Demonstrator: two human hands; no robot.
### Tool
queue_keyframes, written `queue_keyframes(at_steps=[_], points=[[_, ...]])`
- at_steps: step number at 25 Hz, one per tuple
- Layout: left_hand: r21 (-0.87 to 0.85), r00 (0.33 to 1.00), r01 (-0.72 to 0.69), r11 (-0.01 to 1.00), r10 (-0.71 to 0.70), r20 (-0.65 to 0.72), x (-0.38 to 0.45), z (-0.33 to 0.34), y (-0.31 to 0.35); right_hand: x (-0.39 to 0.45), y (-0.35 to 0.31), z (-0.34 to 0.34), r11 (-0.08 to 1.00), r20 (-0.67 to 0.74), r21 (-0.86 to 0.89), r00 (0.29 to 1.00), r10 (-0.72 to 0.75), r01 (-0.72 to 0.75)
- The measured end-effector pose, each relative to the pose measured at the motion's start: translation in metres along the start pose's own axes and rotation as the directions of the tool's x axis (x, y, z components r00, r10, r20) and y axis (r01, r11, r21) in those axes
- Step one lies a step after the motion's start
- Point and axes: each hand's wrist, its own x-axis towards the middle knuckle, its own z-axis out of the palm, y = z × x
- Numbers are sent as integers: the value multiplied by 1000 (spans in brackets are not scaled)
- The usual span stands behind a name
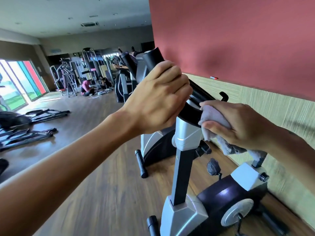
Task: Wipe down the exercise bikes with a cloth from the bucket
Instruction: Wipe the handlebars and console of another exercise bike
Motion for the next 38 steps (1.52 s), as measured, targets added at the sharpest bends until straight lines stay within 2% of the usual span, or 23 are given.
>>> queue_keyframes(at_steps=[4,9,13,18,21,23,25,28,30,32,35,37,38], points=[[51,997,57,997,-55,-46,2,5,6,27,1,3,990,86,73,988,-131,125],[118,975,218,969,-211,-66,8,7,25,0,39,-14,987,217,86,965,-150,134],[177,967,245,953,-253,21,7,8,42,9,39,-21,973,270,90,935,-230,214],[168,953,245,955,-269,137,15,0,42,25,24,-5,931,195,185,917,-348,314],[196,947,250,948,-282,154,16,-2,44,2,51,-24,956,310,197,911,-271,218],[203,939,284,937,-314,138,16,1,48,-5,55,-33,973,404,145,888,-222,178],[190,936,302,934,-328,126,17,4,49,10,43,-26,967,380,98,889,-254,234],[142,941,302,943,-319,110,17,1,45,40,17,-10,925,269,249,897,-350,286],[124,943,314,941,-325,77,15,-1,47,41,24,-8,908,263,328,898,-353,261],[158,936,338,928,-350,51,16,1,54,26,44,-16,899,318,379,882,-347,217],[232,899,412,881,-435,54,27,5,66,14,68,-27,865,395,480,845,-361,145],[265,863,471,842,-502,62,35,10,77,17,75,-22,815,333,547,843,-422,192],[268,837,509,818,-543,68,39,12,82,20,77,-19,782,254,580,861,-441,229]])
